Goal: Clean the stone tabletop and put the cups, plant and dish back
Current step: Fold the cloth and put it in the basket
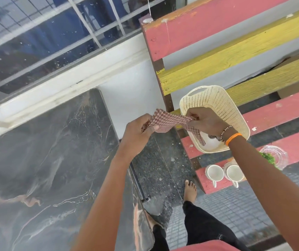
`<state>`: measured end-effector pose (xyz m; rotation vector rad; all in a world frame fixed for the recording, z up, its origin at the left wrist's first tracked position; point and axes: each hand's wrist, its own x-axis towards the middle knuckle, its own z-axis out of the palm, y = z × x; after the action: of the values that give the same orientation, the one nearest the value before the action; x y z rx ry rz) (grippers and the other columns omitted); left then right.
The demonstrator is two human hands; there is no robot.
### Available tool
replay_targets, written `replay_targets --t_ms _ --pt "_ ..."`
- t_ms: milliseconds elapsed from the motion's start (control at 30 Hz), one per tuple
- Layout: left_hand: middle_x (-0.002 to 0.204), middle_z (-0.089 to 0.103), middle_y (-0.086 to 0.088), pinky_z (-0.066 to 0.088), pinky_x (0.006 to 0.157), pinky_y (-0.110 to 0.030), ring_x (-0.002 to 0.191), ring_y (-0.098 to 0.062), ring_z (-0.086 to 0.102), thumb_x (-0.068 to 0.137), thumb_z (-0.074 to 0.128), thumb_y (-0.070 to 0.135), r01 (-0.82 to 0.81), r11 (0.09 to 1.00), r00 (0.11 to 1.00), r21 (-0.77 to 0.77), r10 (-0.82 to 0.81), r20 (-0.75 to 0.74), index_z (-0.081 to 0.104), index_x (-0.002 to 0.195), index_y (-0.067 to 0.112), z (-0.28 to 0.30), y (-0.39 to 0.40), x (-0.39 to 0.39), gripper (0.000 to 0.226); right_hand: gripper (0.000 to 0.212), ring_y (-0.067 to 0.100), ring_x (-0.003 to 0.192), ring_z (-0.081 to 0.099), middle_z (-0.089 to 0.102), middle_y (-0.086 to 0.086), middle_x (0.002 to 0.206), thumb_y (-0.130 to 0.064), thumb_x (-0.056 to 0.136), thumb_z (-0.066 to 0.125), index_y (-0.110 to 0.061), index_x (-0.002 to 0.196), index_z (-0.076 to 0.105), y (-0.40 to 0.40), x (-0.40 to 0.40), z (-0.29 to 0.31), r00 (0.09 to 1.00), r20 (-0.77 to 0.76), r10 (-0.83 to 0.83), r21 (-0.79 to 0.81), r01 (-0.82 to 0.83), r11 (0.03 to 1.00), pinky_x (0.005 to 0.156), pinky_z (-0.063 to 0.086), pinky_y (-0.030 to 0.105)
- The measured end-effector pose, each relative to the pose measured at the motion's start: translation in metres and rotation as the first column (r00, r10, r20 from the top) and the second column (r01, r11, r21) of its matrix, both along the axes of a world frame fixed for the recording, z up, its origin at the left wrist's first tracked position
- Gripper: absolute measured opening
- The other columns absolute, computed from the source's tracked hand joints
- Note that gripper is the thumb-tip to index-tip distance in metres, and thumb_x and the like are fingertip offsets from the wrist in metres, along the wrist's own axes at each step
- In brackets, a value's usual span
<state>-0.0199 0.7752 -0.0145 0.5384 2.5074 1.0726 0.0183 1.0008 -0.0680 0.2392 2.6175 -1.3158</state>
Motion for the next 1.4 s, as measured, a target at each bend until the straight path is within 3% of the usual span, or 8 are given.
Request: replay_targets --t_ms 267,500,633,833,933,1067,1267,1400 --pt "0.086 0.060 0.028 0.042 0.062 -0.002 0.073 0.014 0.057 0.083 0.063 0.018 -0.062 0.992 0.995 0.109 0.053 0.081 0.052 0.103 0.039 -0.031 0.022 0.052 0.031 0.022 0.012 0.067 0.049 0.049 0.010 0.073 -0.005 0.091 0.048 -0.011 0.071 0.053 -0.027 -0.001 0.019 0.867 0.442 -0.230 -0.519 0.456 0.723 0.043 0.046 0.013" --pt "0.102 0.064 0.003 0.047 0.077 -0.028 0.090 -0.010 0.059 0.092 0.052 0.028 -0.260 0.944 0.960 0.206 0.229 0.160 0.056 0.107 0.020 -0.040 0.041 0.058 0.018 0.007 0.015 0.063 0.059 0.058 0.012 0.076 -0.002 0.090 0.050 -0.001 0.095 0.054 -0.045 0.008 0.014 0.755 0.512 -0.410 -0.600 0.656 0.459 0.042 0.050 0.016" --pt "0.108 0.045 0.010 0.039 0.078 -0.010 0.097 -0.001 0.045 0.072 0.070 0.045 -0.095 0.985 0.987 0.146 0.074 0.146 0.040 0.109 0.029 -0.039 0.044 0.054 0.051 0.021 0.015 0.062 0.059 0.058 0.014 0.076 -0.001 0.088 0.051 0.002 0.109 0.054 -0.044 0.011 0.013 0.714 0.564 -0.414 -0.654 0.693 0.305 0.041 0.050 0.016" --pt "0.102 0.063 0.004 0.039 0.070 -0.012 0.091 -0.011 0.058 0.086 0.059 0.014 -0.139 0.988 0.986 0.061 0.144 -0.089 0.049 0.121 0.017 -0.047 0.057 0.043 0.037 0.006 0.018 0.065 0.068 0.066 0.014 0.077 -0.001 0.087 0.059 0.001 0.083 0.055 -0.026 0.006 0.021 0.816 0.526 -0.239 -0.696 0.575 0.431 0.057 0.059 0.021" --pt "0.101 0.067 0.000 0.051 0.079 -0.032 0.094 -0.016 0.061 0.090 0.054 0.012 -0.384 0.908 0.916 0.168 0.353 0.189 0.062 0.111 0.015 -0.044 0.063 0.032 0.022 0.011 0.024 0.082 0.071 0.070 0.008 0.080 -0.018 0.086 0.064 -0.008 0.084 0.059 0.001 0.005 0.015 0.869 0.427 -0.249 -0.709 0.493 0.504 0.071 0.059 0.026" --pt "0.091 0.067 -0.001 0.052 0.069 -0.031 0.085 -0.016 0.062 0.092 0.050 0.007 -0.733 0.601 0.578 0.319 0.303 0.757 0.064 0.094 0.014 -0.036 0.071 0.018 0.016 0.039 0.024 0.108 0.055 0.063 0.009 0.109 -0.042 0.092 0.050 -0.009 0.113 0.057 0.015 0.007 -0.012 0.826 0.430 -0.364 -0.510 0.555 0.657 0.101 0.041 0.037" --pt "0.084 0.070 -0.007 0.057 0.057 -0.024 0.071 -0.014 0.068 0.092 0.048 0.004 -0.880 0.334 0.379 0.339 0.062 0.923 0.061 0.096 0.004 -0.037 0.094 -0.001 0.014 0.051 0.019 0.091 0.066 0.069 0.004 0.105 -0.052 0.082 0.044 -0.016 0.112 0.065 0.004 0.023 -0.028 0.854 0.493 -0.163 -0.870 0.480 -0.116 0.078 0.054 0.034" --pt "0.096 0.063 -0.008 0.055 0.069 -0.032 0.087 -0.018 0.061 0.093 0.044 0.002 -0.813 0.513 0.401 0.275 0.153 0.903 0.055 0.112 0.001 -0.051 0.112 -0.018 0.021 0.016 0.010 0.057 0.063 0.070 0.000 0.073 -0.017 0.091 0.050 -0.008 0.102 0.057 0.032 0.011 -0.033 0.785 0.513 -0.346 -0.805 0.581 0.123 0.046 0.050 0.020"
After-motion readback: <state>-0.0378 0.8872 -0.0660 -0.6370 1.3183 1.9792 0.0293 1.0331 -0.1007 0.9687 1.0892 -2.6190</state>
